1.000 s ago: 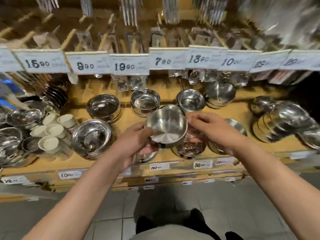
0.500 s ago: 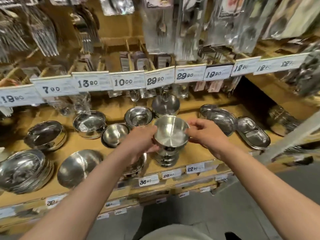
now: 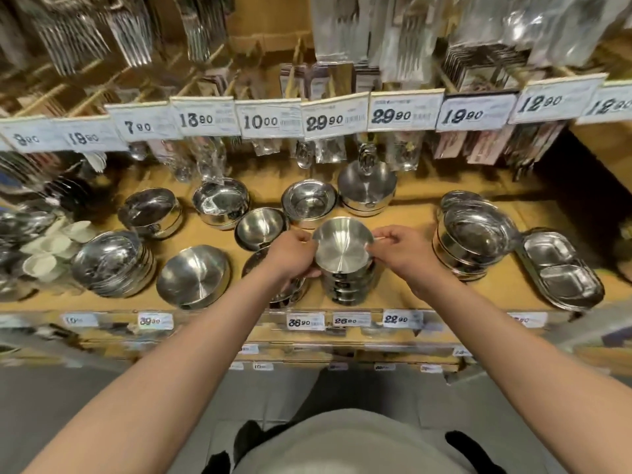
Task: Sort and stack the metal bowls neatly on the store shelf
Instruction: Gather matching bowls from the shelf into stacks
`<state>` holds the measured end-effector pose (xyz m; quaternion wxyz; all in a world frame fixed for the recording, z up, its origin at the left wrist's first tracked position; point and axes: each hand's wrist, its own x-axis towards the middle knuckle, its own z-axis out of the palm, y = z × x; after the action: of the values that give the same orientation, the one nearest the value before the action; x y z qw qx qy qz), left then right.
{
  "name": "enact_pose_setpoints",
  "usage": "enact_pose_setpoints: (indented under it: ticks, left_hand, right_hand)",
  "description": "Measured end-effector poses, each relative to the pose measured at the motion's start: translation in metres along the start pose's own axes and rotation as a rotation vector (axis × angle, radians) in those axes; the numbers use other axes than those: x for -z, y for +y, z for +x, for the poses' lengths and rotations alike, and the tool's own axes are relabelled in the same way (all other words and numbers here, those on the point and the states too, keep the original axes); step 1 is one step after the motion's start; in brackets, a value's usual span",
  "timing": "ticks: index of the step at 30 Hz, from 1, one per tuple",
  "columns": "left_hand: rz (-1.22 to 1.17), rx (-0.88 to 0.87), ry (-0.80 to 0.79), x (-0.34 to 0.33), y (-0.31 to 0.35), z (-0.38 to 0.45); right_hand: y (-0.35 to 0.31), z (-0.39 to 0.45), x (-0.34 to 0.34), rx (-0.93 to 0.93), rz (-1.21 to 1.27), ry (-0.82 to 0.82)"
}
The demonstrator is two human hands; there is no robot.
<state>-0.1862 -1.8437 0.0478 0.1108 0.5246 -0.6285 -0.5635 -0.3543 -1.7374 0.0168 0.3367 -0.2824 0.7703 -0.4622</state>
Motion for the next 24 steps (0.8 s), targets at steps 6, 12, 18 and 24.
enact_pose_setpoints:
  ticks: [6,12,18,24]
  left_hand:
    - [0.073,0.020,0.003,-0.010,-0.003,0.009]
    - [0.104,0.003,0.022,-0.015,-0.008,0.017]
    - [0.168,-0.034,0.041,-0.016,-0.010,0.024]
    - [0.147,-0.035,0.013,-0.013,-0.013,0.029]
  right_hand:
    - [0.008,0.003,0.000,-0.037,0.008,-0.005]
    - [0.014,0.013,-0.002,-0.097,0.045,-0.002]
    - [0.023,0.021,-0.003,-0.105,0.044,-0.023]
    - [0.024,0.023,-0.006,-0.173,0.024,-0.027]
